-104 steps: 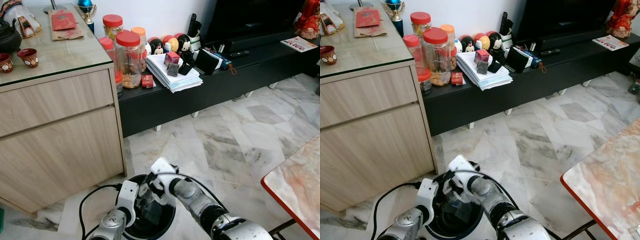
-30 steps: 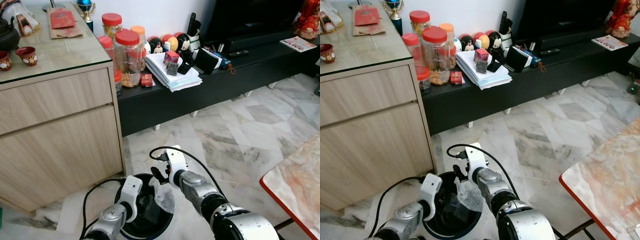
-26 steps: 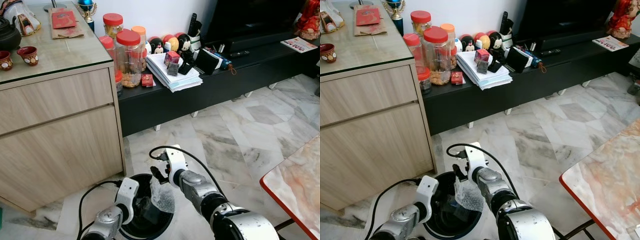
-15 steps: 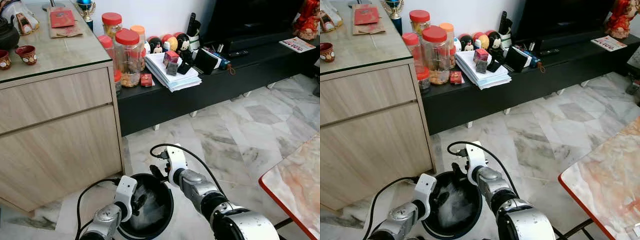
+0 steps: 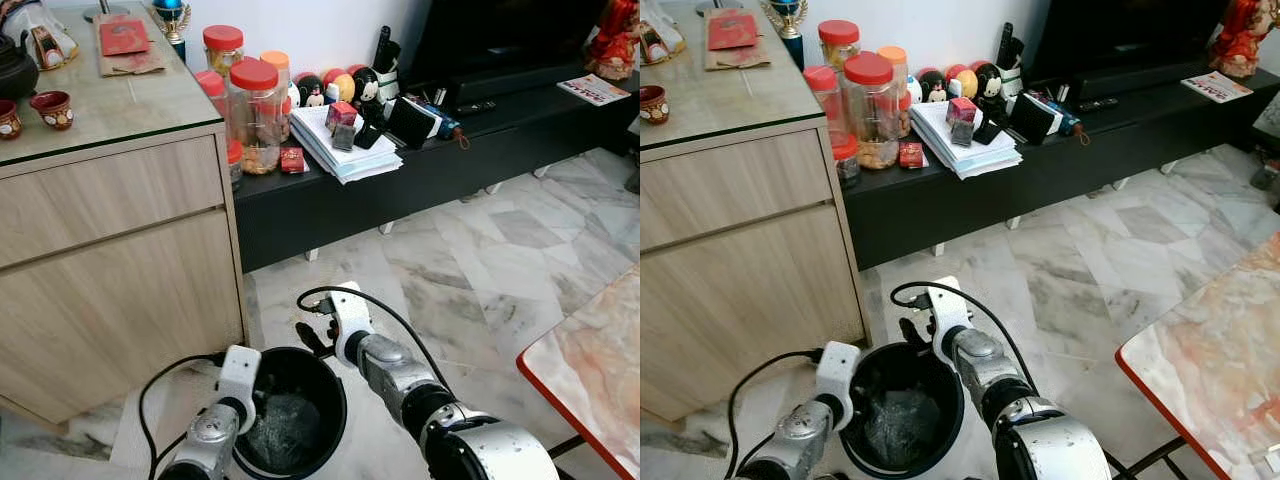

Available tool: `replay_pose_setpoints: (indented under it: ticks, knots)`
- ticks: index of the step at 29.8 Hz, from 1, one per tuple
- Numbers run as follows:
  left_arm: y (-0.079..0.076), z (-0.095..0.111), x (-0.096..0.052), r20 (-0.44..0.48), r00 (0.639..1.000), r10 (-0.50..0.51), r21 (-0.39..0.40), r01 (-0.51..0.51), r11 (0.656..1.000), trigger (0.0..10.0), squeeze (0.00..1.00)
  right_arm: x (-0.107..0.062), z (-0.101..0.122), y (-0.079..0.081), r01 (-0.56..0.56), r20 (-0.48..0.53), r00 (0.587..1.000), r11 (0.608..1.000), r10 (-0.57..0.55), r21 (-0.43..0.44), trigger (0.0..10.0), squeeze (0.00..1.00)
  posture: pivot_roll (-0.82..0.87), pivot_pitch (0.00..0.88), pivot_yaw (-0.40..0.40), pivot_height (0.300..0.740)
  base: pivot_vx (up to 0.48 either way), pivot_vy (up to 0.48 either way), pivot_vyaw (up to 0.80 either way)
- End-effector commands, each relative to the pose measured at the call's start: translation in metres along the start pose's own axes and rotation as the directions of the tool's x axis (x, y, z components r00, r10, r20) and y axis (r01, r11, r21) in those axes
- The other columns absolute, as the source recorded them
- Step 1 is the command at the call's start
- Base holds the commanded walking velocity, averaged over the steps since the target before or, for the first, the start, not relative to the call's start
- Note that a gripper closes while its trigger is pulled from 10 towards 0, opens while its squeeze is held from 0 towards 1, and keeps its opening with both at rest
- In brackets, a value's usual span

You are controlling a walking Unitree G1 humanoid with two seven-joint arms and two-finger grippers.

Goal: Picking trash to rubbish bin

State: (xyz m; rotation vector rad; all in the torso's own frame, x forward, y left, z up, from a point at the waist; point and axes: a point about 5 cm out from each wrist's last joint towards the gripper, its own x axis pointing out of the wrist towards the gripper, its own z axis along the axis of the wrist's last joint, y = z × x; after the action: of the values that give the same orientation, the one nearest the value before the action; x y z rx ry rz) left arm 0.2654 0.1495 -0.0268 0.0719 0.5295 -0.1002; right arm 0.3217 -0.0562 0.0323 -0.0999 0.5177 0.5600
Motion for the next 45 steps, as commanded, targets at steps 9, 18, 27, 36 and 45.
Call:
replay_pose_setpoints:
  ticks: [9, 18, 27, 36, 45]
  knots:
    - [0.007, -0.009, -0.003, -0.029, 0.993, 0.112, -0.019, -0.113, 0.993, 10.0, 0.0, -0.041, -0.067, -0.061, 0.185, -0.157, 0.97, 0.982, -0.188, -0.033, 10.0, 0.0, 0.01, 0.088, -0.137, 0.74, 0.0, 0.0, 0.0]
    - [0.019, -0.014, -0.01, 0.015, 0.974, 0.227, -0.033, -0.226, 0.973, 10.0, 0.0, -0.07, -0.105, -0.084, 0.319, -0.236, 0.926, 0.945, -0.294, 0.073, 10.0, 0.0, 0.0, 0.085, -0.119, 0.74, 0.0, 0.0, 0.0]
    - [0.023, -0.03, -0.017, -0.053, 0.959, 0.278, -0.04, -0.281, 0.959, 10.0, 0.0, -0.097, -0.141, -0.092, 0.475, -0.294, 0.867, 0.847, -0.403, 0.24, 10.0, 0.0, -0.02, 0.07, -0.097, 0.74, 0.0, 0.0, 0.0]
    - [0.02, -0.05, -0.024, -0.139, 0.956, 0.257, -0.029, -0.263, 0.964, 10.0, 0.0, -0.117, -0.17, -0.09, 0.594, -0.37, 0.799, 0.717, -0.474, 0.365, 10.0, 0.0, -0.03, 0.054, -0.083, 0.74, 0.0, 0.0, 0.0]
    - [0.017, -0.059, -0.027, -0.186, 0.956, 0.229, -0.019, -0.236, 0.972, 10.0, 0.0, -0.127, -0.183, -0.087, 0.63, -0.394, 0.774, 0.662, -0.496, 0.405, 10.0, 0.0, -0.04, 0.03, -0.065, 0.74, 0.0, 0.0, 0.0]
